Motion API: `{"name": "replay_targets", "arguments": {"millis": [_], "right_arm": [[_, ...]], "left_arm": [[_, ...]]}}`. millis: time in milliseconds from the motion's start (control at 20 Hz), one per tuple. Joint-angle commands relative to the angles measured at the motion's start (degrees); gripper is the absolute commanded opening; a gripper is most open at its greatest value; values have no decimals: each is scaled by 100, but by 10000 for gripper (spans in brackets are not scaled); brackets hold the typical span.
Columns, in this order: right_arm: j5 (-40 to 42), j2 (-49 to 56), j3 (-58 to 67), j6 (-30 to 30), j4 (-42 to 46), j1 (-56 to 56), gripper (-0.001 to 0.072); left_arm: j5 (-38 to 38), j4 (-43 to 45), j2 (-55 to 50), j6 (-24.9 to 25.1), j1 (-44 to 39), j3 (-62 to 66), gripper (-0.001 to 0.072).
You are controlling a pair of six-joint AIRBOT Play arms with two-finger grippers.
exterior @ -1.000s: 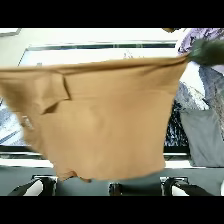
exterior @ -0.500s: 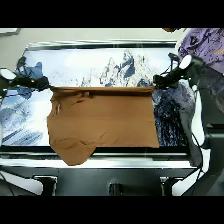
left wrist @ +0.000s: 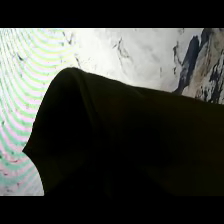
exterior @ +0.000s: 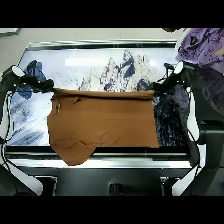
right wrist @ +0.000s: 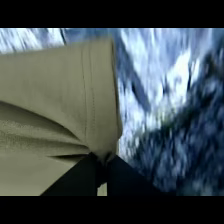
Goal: Fold the clothes and pants, and hang the long-sleeved shirts on hangers.
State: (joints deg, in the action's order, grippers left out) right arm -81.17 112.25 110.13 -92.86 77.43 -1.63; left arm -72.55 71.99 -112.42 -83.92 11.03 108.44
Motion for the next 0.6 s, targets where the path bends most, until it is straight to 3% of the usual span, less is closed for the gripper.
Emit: {"name": "replay_targets", "arguments": {"millis": [0,250,550], "right_arm": [[-992,13,-4,-15,22,7,31],[-1504,20,-4,-175,-2,17,31],[-1836,160,-9,-319,-22,17,31]], "left_arm": [[-1298,372,-39,-273,-4,66,14],[-2048,592,-39,-621,-35,61,15],[-2253,844,-44,-793,-118,61,15]]}}
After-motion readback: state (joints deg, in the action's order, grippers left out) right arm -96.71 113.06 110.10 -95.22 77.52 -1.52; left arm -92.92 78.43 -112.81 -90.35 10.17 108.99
